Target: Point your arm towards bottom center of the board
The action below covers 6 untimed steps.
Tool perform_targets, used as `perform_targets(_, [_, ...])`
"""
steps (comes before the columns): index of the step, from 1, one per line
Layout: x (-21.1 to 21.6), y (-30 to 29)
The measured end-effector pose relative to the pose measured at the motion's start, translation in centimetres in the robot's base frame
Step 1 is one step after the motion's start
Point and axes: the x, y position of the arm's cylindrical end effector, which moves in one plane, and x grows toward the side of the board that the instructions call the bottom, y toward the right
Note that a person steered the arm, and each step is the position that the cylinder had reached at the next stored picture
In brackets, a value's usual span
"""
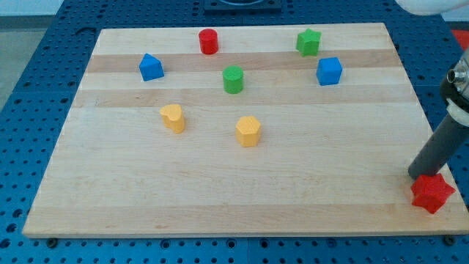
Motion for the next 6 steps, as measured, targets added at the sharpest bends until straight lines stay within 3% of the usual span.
perform_targets(6, [-0.9,-5.3])
